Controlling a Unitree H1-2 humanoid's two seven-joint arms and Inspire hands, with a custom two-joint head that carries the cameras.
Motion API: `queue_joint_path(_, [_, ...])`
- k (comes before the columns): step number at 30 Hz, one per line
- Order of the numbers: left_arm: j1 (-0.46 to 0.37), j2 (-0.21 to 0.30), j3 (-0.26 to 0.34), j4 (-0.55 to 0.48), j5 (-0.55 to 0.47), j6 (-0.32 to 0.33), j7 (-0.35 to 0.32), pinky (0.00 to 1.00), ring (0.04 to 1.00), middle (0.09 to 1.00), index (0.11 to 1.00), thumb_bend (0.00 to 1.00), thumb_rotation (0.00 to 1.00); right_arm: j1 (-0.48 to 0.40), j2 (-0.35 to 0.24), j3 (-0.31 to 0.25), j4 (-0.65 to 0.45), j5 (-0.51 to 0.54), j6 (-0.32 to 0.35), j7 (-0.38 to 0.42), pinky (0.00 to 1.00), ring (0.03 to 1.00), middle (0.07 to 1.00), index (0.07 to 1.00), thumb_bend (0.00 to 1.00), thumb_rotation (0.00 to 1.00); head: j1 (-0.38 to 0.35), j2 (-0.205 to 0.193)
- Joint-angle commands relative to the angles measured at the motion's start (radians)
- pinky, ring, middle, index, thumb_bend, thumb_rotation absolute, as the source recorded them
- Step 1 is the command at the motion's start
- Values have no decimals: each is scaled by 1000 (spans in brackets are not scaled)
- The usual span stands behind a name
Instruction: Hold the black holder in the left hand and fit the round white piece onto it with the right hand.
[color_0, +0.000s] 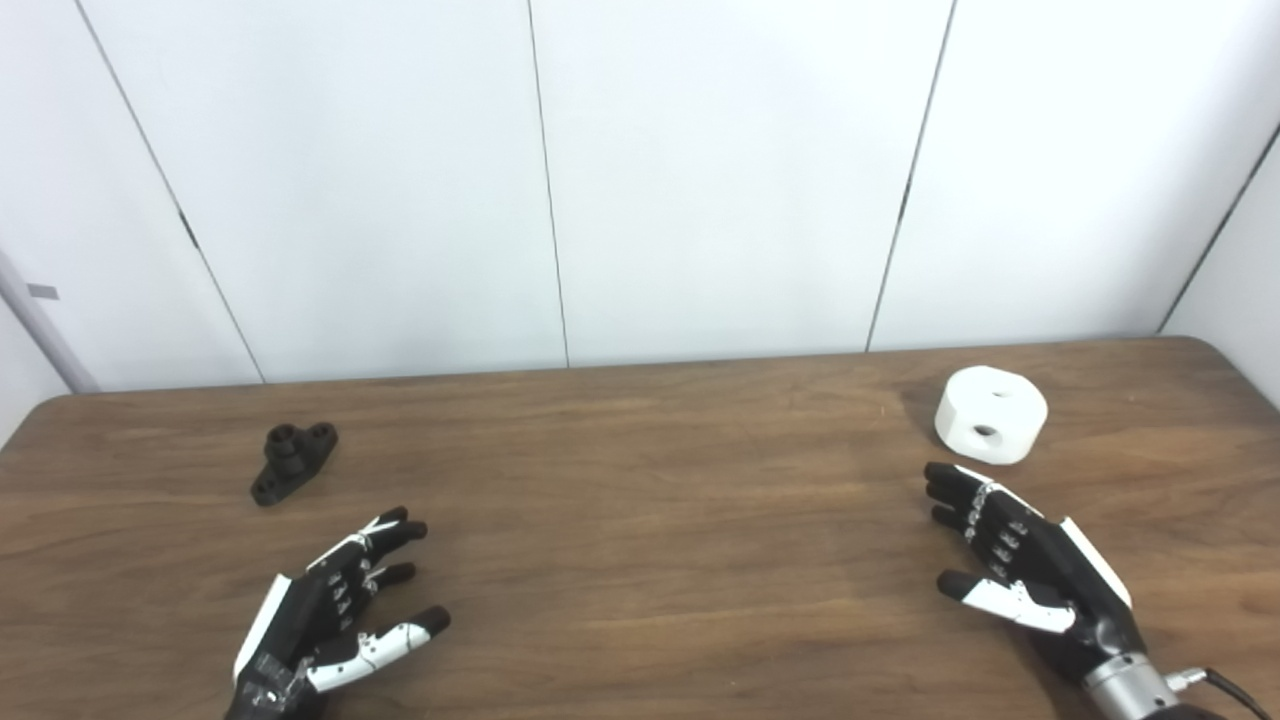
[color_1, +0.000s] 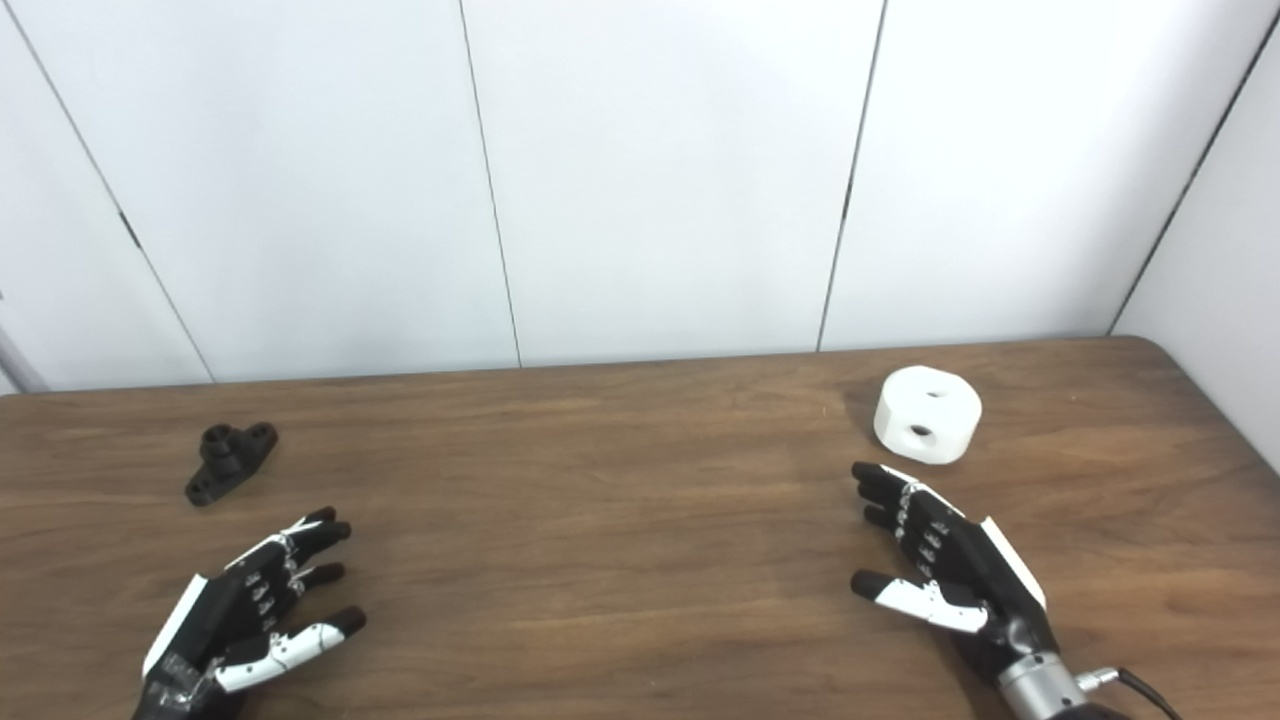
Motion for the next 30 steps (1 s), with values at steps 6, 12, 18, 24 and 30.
queue_joint_path(6, [17,7,3,-2,7,32,6,872,923,936,737,769,49,26,6,3,33,9,-33,0,903,914,885,805,915,357,0,3])
queue_joint_path(12, [17,8,3,-5,9,35,7,875,918,932,738,765,46,26,5,3,30,3,-32,-3,891,901,880,802,924,372,-2,6])
queue_joint_path(18, [18,0,3,-2,10,22,12,874,919,930,733,768,47,28,2,0,29,4,-29,-3,878,890,872,804,929,369,16,5])
queue_joint_path(24, [21,-53,20,-31,38,-28,72,916,934,931,711,763,28,35,-18,-15,31,41,-14,15,899,913,878,797,929,365,82,5])
queue_joint_path(30, [19,-103,44,-154,200,14,186,939,957,930,690,787,13,45,-44,-30,29,77,4,26,890,916,886,792,941,371,162,4])
